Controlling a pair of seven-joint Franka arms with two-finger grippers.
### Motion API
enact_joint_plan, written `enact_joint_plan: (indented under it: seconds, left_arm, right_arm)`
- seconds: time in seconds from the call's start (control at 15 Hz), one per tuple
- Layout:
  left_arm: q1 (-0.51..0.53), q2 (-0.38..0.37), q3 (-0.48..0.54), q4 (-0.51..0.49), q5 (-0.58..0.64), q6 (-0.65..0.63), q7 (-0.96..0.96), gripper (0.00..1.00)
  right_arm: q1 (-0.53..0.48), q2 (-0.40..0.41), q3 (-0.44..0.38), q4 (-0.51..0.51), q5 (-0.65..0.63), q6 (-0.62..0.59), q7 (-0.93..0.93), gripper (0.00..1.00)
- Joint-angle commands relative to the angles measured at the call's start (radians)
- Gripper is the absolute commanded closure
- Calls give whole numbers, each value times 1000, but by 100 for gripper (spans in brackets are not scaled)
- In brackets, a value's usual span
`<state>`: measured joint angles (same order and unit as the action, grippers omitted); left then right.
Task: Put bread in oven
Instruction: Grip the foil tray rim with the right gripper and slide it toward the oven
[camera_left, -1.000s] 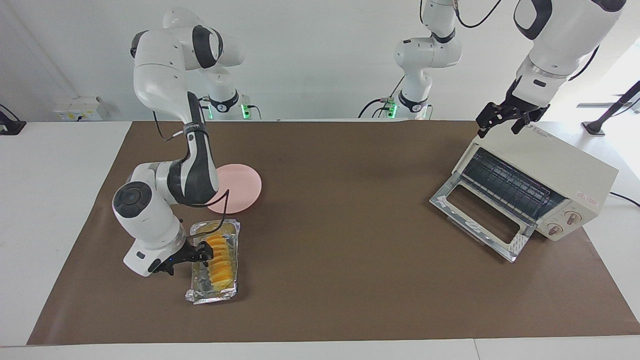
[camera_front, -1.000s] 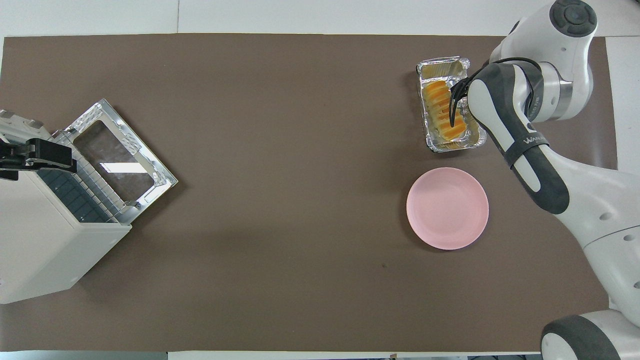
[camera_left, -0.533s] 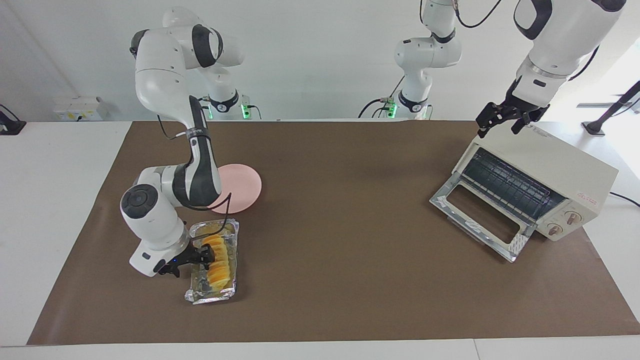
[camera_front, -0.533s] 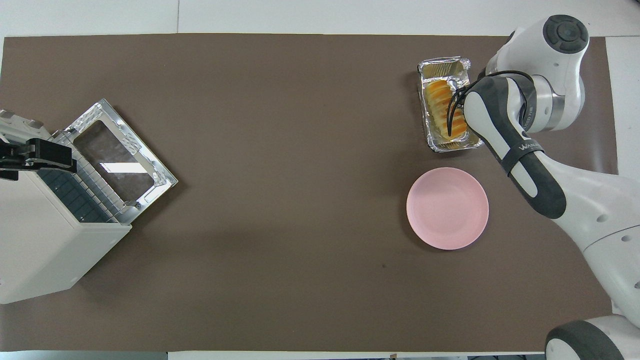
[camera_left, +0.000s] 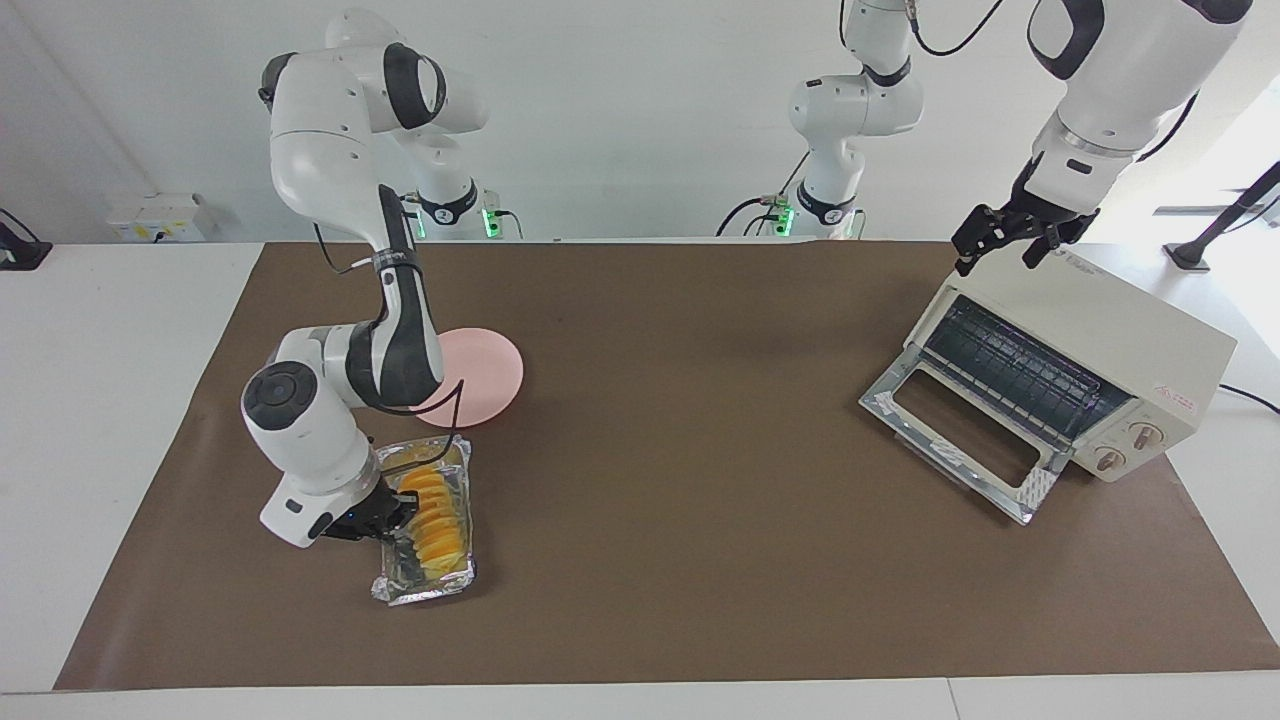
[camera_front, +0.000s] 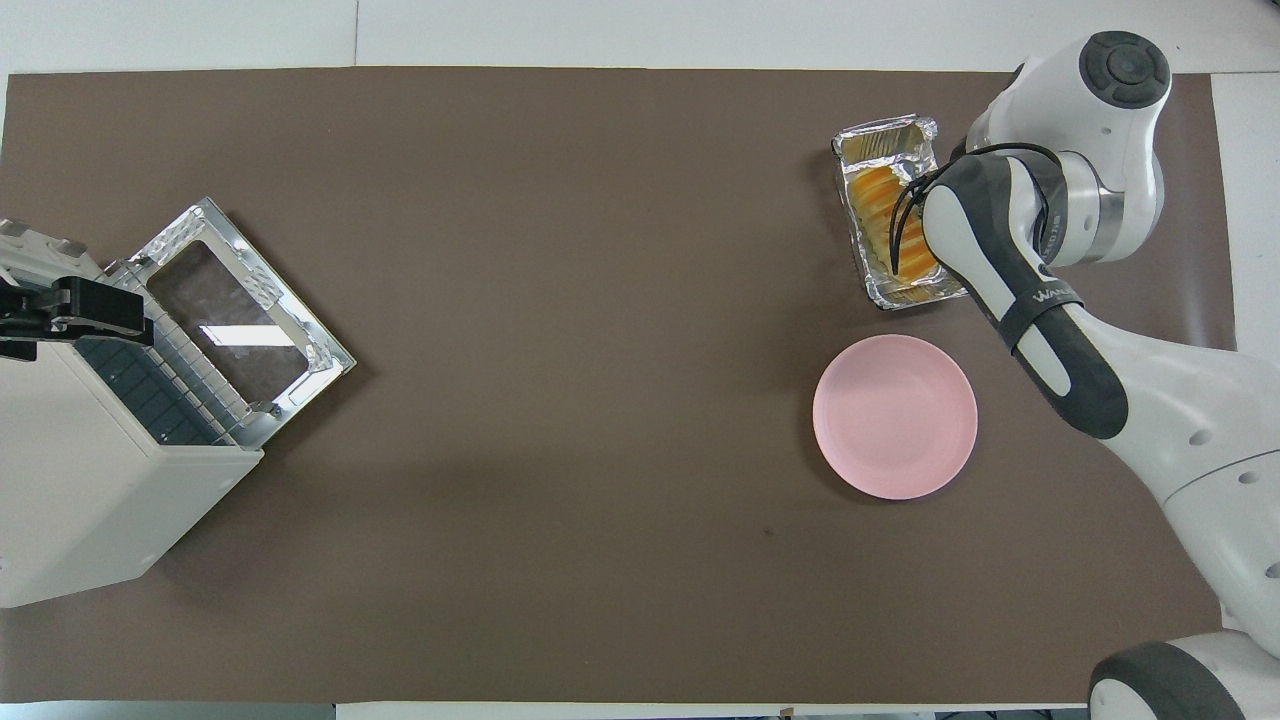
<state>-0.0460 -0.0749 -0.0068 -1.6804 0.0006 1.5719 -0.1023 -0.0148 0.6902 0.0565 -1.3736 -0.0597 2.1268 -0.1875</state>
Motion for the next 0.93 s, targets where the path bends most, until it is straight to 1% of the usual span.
enact_joint_plan:
  seconds: [0.0,0.2,0.33,0.4,0.53,0.67,0.87]
  left_arm:
    - [3,0,1,13,-16,-21,0,0]
    - [5,0,2,11,-16,-21,0,0]
    - [5,0,2,13,-16,-23,0,0]
    - [5,0,2,13,-16,-21,0,0]
    - [5,0,2,13,-16,-21,0,0]
    - [5,0,2,13,-16,-21,0,0]
    - [3,0,2,13,-16,-21,0,0]
  right_arm:
    - [-14,-41,19,22,0,-114,-30,100]
    - [1,-46,48,126,1,-281,-27,100]
    - [6,-52,83,177,12,-356,-14,100]
    - [15,-69,91,179,18,-376,15,100]
    - [84,-98,88,180,17,-404,110,100]
    - [130,-107,95,180,18,-426,218,100]
    - [223,-115,88,180,17,-423,366,100]
